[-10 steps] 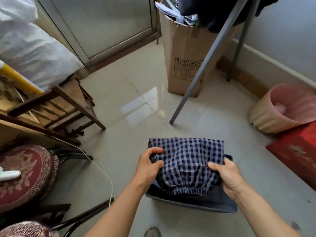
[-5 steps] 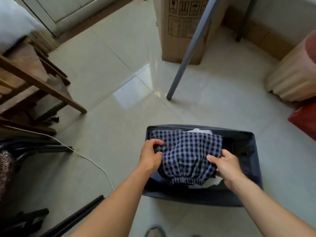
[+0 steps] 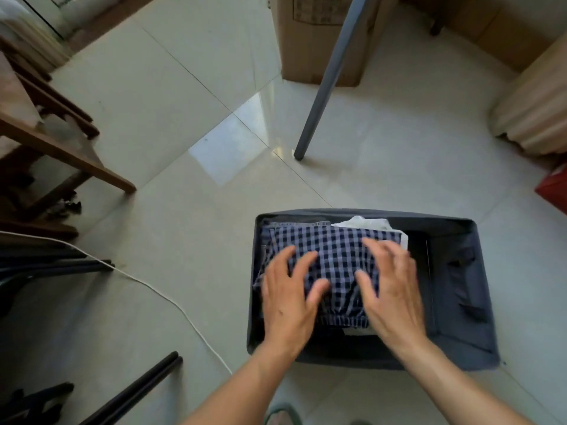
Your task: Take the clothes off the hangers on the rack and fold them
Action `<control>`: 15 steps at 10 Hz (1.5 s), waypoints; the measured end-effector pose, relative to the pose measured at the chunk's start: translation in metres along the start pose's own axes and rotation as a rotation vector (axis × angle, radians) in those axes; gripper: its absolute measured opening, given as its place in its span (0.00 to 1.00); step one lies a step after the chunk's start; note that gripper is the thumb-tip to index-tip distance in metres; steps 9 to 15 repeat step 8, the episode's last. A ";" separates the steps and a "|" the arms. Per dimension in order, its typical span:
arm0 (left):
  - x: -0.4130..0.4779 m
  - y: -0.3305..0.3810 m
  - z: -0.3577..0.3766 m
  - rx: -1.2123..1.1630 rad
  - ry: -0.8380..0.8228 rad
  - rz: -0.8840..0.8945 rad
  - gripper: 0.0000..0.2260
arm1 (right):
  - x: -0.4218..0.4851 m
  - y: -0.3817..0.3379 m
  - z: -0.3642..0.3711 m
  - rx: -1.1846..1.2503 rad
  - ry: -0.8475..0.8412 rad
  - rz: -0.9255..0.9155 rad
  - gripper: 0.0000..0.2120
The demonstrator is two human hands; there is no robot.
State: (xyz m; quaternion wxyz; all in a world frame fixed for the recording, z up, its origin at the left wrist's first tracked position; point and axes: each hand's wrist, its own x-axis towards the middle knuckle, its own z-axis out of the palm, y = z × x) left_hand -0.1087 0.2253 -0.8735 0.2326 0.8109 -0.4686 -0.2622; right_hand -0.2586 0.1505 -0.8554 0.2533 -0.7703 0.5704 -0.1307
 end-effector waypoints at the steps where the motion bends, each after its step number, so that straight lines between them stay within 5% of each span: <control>1: -0.003 -0.006 0.014 0.133 -0.305 0.027 0.33 | -0.001 0.005 0.010 -0.108 -0.402 0.014 0.38; 2: 0.014 -0.013 0.025 0.191 -0.495 -0.045 0.39 | 0.011 0.019 0.022 -0.117 -0.544 0.138 0.44; 5: 0.038 -0.015 0.049 0.244 -0.584 -0.111 0.41 | 0.036 0.041 0.044 -0.088 -0.624 0.216 0.47; 7: 0.034 0.017 0.001 0.225 -0.727 -0.217 0.40 | 0.027 0.005 -0.005 -0.109 -0.689 0.295 0.49; 8: 0.025 0.030 -0.017 0.186 -0.627 -0.241 0.33 | 0.016 -0.014 -0.020 -0.062 -0.664 0.273 0.48; 15: 0.025 0.030 -0.017 0.186 -0.627 -0.241 0.33 | 0.016 -0.014 -0.020 -0.062 -0.664 0.273 0.48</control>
